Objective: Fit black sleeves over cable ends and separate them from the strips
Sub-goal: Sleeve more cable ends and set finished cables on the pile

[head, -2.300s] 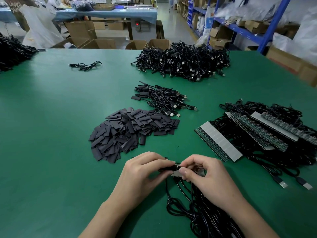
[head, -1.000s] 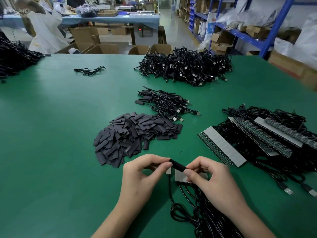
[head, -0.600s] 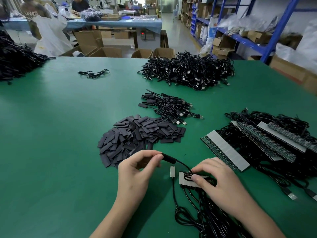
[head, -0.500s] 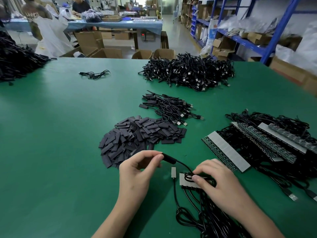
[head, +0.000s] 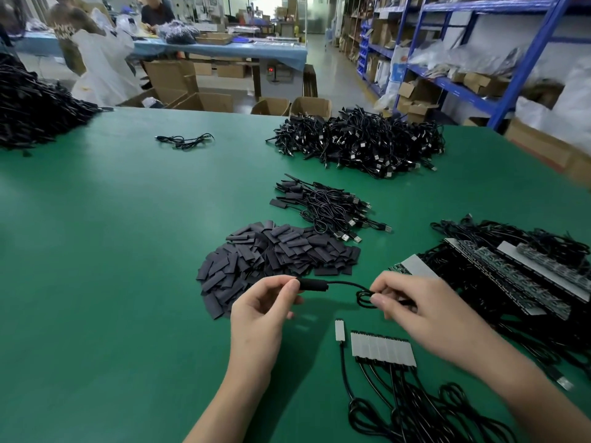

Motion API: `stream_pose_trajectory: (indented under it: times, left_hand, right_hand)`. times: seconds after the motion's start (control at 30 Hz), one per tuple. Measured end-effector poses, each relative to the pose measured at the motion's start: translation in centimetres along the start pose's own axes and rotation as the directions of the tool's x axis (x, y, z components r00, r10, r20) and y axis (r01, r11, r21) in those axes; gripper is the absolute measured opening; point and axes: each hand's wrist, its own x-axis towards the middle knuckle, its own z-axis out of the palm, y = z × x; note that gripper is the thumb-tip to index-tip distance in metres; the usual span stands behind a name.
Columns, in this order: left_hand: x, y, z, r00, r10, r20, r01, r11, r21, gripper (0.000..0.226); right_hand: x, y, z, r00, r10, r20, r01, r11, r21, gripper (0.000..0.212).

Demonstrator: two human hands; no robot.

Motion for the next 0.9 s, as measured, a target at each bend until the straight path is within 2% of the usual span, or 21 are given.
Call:
stream_pose_trajectory:
  times: [0.17, 0.37, 0.6, 0.8, 0.9]
  left_hand:
    - [0.6, 0.4, -0.5, 0.994, -0.099, 0.049, 0.106, 0.981, -0.163, 0.019]
    - [0.7, 0.6, -0.6, 0.985, -0.041, 0.169, 0.079, 0.971, -0.228, 0.024]
    - [0.4, 0.6, -0.8, 0.971, -0.028, 0.238, 0.089, 0.964, -0.25, 0.019]
    - [0.5, 0.4, -0.7, 0.967, -0.042, 0.252, 0.105, 0.965, -0.242, 0.027]
    - [0.6, 0.2, -0.6, 0.972, -0.044, 0.231, 0.106, 0.959, -0.264, 0.041]
  right_hand:
    - [3.3, -0.3, -2.0, 0.997, -0.078, -0.022, 0.074, 0.984, -0.159, 0.015]
    - [5.2, 0.2, -2.5, 0.996, -0.09, -0.015, 0.088, 0.994, -0.065, 0.007]
    - [5.3, 0.4, -2.6, 0.995, -0.082, 0.05, 0.081, 0.997, 0.018, 0.012]
    - [5.0, -0.1, -3.3, 0.994, -0.069, 0.083, 0.065, 0.996, 0.059, 0.014]
    - [5.8, -0.4, -4.0, 0.995, -0.063, 0.071, 0.059, 0.996, 0.06, 0.011]
